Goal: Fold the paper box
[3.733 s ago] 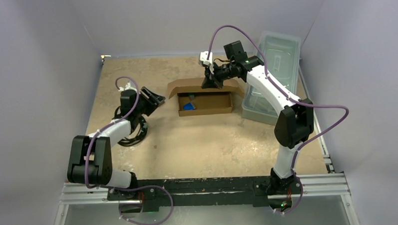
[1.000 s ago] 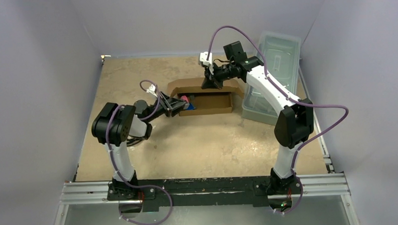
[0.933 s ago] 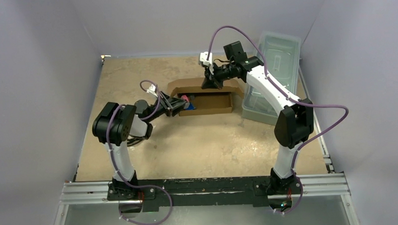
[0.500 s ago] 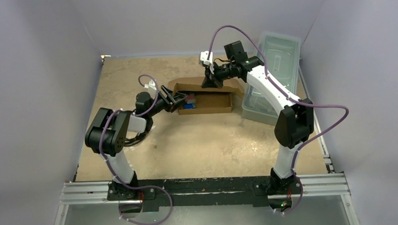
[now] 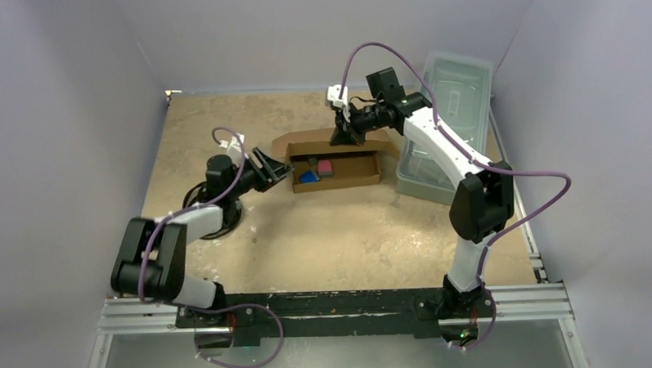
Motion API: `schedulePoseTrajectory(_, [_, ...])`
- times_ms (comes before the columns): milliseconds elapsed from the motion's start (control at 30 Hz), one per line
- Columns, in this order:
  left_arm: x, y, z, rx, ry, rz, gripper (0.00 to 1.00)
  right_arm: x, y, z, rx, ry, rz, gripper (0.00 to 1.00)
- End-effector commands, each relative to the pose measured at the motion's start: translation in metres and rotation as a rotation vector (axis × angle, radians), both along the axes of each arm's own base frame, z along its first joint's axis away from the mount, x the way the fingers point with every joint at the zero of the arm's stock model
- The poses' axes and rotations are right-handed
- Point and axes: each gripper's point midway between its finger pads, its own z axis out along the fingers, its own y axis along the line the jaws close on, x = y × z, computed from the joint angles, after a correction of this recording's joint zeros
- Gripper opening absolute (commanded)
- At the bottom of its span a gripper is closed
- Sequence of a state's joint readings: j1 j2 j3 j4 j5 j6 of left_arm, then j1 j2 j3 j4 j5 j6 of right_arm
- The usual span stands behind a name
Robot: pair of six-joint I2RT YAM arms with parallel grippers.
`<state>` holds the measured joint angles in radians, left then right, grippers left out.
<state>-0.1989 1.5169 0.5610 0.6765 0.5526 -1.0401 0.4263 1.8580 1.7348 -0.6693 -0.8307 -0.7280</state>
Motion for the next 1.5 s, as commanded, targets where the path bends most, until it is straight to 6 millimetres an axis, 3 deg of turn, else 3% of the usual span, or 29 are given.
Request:
schedulePoseTrajectory(0, [-0.023,0.045,-0.008,0.207,-0.063,0.049,0.57,-0.011,0.001,0.015,0.014,-0.025,0.023,0.00])
schedulePoseTrajectory(133, [-0.040,0.080,-0.002,0.295,-0.078,0.129,0.64,-0.014,0.003,0.016,0.015,-0.028,0.037,0.00])
schedulePoseTrajectory(233, [-0.040,0.092,0.027,0.320,-0.141,0.186,0.76,-0.018,0.006,0.014,0.006,-0.034,0.061,0.00])
schedulePoseTrajectory(300, [-0.035,0.102,0.046,0.377,-0.169,0.222,0.89,-0.023,0.008,0.015,-0.005,-0.047,0.085,0.00])
schedulePoseTrajectory(500, [-0.009,0.114,0.095,0.556,-0.241,0.182,0.92,-0.032,0.020,0.030,-0.059,-0.115,0.132,0.00])
schedulePoseTrajectory(600, [0.010,0.112,0.096,0.543,-0.213,0.174,0.91,-0.036,0.024,0.034,-0.096,-0.145,0.162,0.00])
schedulePoseTrajectory(700, [0.023,0.107,0.079,0.484,-0.128,0.173,0.86,-0.033,0.025,0.045,-0.098,-0.148,0.140,0.00])
schedulePoseTrajectory(800, [0.024,0.103,0.060,0.451,-0.085,0.162,0.84,-0.028,0.027,0.055,-0.085,-0.151,0.113,0.00])
schedulePoseTrajectory(900, [0.024,0.108,0.055,0.463,-0.106,0.195,0.84,-0.026,0.025,0.057,-0.094,-0.146,0.096,0.00])
schedulePoseTrajectory(1133, [0.000,0.146,0.052,0.521,-0.113,0.420,0.78,-0.019,0.027,0.054,-0.108,-0.131,0.067,0.00])
schedulePoseTrajectory(1267, [-0.015,0.147,0.062,0.476,-0.293,0.478,0.70,-0.014,0.029,0.054,-0.109,-0.132,0.065,0.00])
schedulePoseTrajectory(1300, [-0.020,0.148,0.056,0.470,-0.332,0.495,0.71,-0.013,0.030,0.055,-0.110,-0.131,0.065,0.00])
schedulePoseTrajectory(1400, [-0.028,0.151,0.057,0.435,-0.424,0.538,0.87,-0.009,0.031,0.057,-0.110,-0.136,0.063,0.00])
schedulePoseTrajectory(1467, [-0.030,0.141,0.066,0.419,-0.536,0.496,0.89,-0.008,0.032,0.058,-0.110,-0.139,0.062,0.00])
